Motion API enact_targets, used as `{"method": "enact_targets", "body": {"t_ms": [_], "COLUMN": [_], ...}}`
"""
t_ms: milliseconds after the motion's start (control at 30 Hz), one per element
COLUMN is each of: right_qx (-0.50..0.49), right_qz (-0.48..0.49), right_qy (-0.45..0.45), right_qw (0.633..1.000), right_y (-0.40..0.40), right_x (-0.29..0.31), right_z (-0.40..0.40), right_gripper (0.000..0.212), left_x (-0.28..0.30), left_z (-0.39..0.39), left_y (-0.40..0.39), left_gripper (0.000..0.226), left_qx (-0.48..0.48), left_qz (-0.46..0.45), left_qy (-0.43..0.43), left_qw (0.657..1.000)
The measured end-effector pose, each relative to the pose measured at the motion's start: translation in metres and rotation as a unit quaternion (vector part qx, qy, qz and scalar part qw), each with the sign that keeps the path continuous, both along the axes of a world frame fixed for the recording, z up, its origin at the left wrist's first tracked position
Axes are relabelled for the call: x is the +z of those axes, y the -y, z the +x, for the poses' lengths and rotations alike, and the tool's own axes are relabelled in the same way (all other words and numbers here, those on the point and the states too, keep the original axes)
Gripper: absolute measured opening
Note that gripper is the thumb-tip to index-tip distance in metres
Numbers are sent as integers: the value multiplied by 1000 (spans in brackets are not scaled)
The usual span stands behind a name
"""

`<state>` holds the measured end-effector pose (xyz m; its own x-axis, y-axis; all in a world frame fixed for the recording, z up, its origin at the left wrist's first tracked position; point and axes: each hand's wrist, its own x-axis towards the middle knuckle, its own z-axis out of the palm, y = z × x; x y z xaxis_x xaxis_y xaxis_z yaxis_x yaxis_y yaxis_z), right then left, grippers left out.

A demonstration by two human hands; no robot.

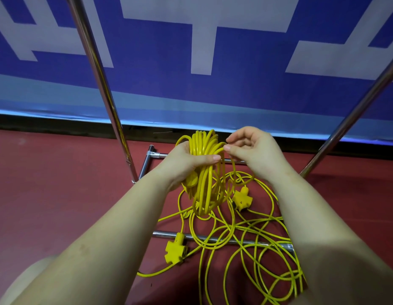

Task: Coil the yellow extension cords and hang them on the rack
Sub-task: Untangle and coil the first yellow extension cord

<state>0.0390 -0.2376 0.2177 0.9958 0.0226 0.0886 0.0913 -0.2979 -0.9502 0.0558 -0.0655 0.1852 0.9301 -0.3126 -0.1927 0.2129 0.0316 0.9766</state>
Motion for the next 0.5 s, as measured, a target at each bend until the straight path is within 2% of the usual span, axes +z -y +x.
{"method": "enact_targets", "body": {"t_ms": [67,133,200,233,300,400,500], "right_qx": [-3,10,50,67,95,124,128], "right_qz": [-24,-162,-290,-319,-352,-376,-409], "right_qy": [-13,-22,-47,-68,-123,-210,-215], "right_qw": [1000,987,955,943,923,894,878], "right_y": [2,8,13,13,13,10,10], "right_x": [-4,-9,-16,-19,-25,-31,-34], "right_z": [0,1,0,-1,-3,-5,-5], "right_gripper": [19,19,16,14,11,13,14], "left_x": [3,7,12,14,16,16,16], "left_z": [-1,0,2,4,8,12,11], "left_y": [1,-1,-6,-10,-18,-27,-30], "left_gripper": [68,67,40,27,17,17,18], "left_qx": [12,31,72,93,124,140,142], "left_qz": [3,2,-6,-5,3,31,40], "left_qy": [10,20,34,41,62,79,83], "left_qw": [1000,999,997,995,990,986,986]}}
